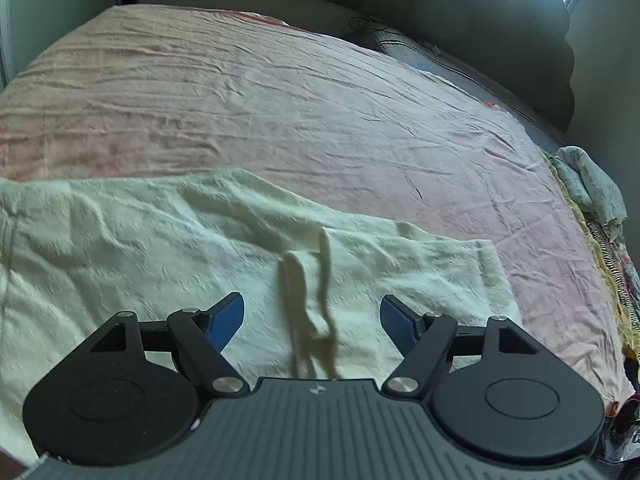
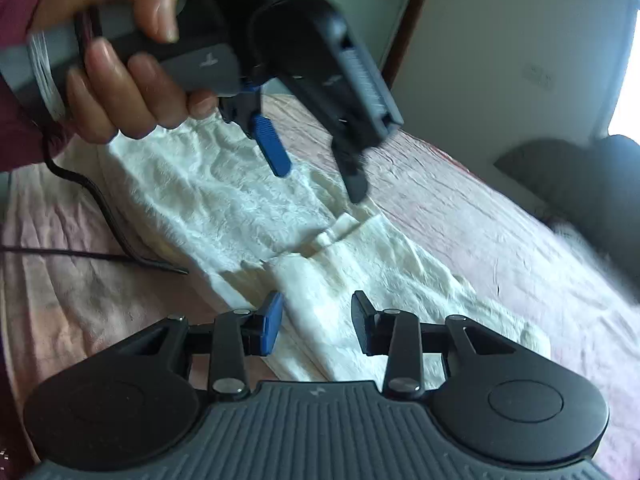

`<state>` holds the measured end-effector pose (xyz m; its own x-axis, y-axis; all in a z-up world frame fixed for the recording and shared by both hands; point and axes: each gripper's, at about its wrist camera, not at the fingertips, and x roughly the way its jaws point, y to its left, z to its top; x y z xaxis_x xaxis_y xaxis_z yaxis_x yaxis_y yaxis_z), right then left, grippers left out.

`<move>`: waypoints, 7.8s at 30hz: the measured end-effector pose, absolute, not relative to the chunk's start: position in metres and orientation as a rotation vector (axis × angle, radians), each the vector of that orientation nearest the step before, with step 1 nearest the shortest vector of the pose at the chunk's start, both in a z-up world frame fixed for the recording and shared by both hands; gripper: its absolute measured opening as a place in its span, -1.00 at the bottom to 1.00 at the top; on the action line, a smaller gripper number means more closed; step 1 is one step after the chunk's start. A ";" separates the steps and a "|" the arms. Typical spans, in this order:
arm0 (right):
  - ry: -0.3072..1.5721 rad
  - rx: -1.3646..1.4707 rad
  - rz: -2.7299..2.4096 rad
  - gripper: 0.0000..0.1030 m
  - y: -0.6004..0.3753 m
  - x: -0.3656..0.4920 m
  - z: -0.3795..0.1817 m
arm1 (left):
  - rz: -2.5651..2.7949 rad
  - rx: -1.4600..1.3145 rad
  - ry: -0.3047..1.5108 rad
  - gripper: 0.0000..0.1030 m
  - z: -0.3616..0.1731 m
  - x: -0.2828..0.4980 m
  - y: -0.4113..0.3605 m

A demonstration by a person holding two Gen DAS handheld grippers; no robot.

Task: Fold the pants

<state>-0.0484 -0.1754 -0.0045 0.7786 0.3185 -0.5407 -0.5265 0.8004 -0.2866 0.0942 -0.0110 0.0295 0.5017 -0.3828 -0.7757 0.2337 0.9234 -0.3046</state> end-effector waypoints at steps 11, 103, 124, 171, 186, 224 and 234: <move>0.486 -0.676 0.335 -0.30 -0.145 -0.049 -0.023 | -0.542 -0.415 1.134 0.52 0.005 0.092 -0.006; 0.658 -0.022 0.397 -0.75 -0.211 -0.001 -0.019 | -0.245 0.305 0.809 -0.02 -0.028 0.090 -0.097; 0.618 -0.092 0.443 -0.74 -0.161 0.013 0.006 | 0.242 0.181 0.701 0.50 0.015 0.005 0.145; 0.298 -0.811 0.739 -0.71 0.085 -0.026 -0.019 | -0.082 -0.902 0.892 0.48 -0.031 0.009 0.278; 0.417 -0.616 0.796 -0.69 0.070 -0.005 -0.004 | 0.160 -0.335 0.865 0.53 -0.010 0.027 0.214; 0.628 -0.279 1.066 -0.74 0.040 0.029 0.030 | -0.041 -0.640 0.772 0.51 -0.022 0.072 0.263; 0.778 -0.142 0.844 -0.27 0.011 0.097 -0.002 | 0.018 -0.567 0.784 -0.65 -0.025 0.076 0.264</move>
